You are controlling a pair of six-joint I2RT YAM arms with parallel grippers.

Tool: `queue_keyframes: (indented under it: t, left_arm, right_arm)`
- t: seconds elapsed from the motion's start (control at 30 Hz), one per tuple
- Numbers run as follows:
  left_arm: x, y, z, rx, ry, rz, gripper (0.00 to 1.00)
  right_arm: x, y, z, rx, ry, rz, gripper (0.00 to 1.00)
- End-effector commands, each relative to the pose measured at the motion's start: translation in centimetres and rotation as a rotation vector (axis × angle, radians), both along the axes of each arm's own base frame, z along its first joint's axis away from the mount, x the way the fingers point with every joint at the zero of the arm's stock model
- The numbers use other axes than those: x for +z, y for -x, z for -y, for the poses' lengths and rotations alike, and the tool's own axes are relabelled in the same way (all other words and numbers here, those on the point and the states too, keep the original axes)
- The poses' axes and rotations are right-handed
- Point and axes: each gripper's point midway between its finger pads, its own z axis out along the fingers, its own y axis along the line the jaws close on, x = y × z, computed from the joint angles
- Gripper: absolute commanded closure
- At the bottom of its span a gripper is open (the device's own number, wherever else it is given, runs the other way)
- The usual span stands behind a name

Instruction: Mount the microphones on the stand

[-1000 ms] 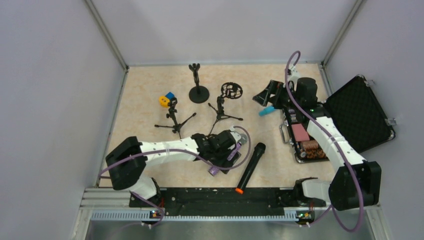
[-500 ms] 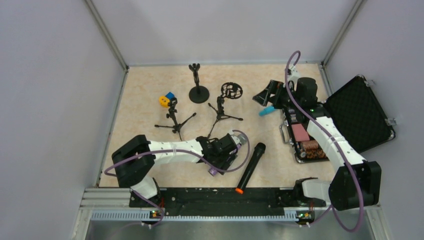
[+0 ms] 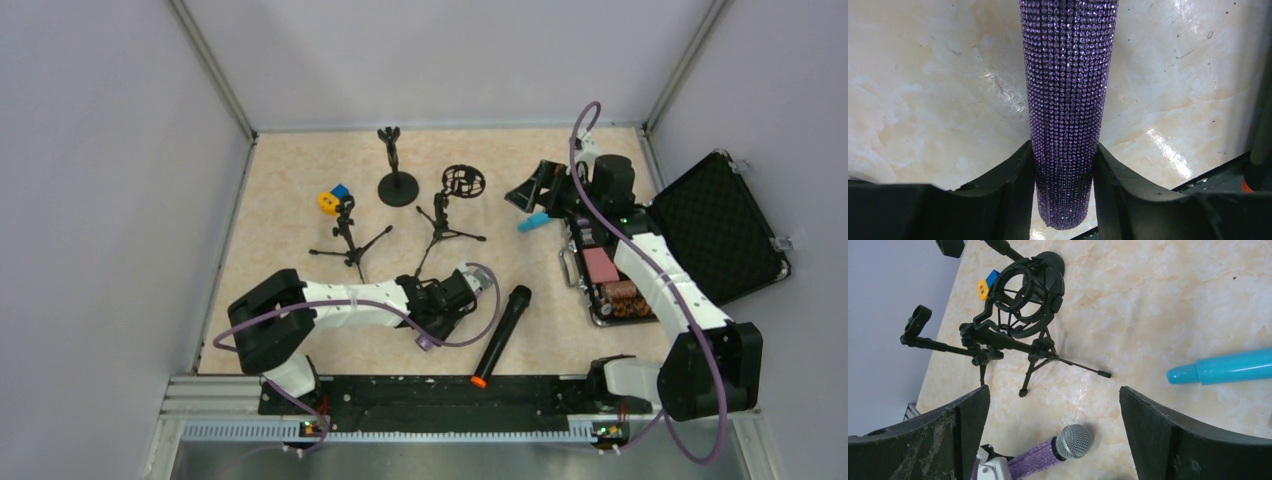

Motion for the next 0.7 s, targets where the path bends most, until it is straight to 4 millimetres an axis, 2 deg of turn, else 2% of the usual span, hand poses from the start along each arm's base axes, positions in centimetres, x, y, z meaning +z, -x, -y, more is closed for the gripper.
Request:
queue_keyframes:
  t: [0.0,0.3,0.67]
  left_arm:
    - [0.4,-0.2,0.5,0.018,0.029,0.019,1.0]
    - [2.9,-0.3,3.1,0.005,0.187,0.021,1.0]
    - [9.2,-2.8,5.1,0.031,0.513,0.036,1.0]
  right_arm:
    - [0.7,-0.5,-0.1,0.01,-0.015,0.033,0.01]
    - [1.3,-0.3,-0.3,0.024,-0.025,0.04,0.01]
    - [3.6,0.3,-0.9,0.057,-0.061,0.069,0.01]
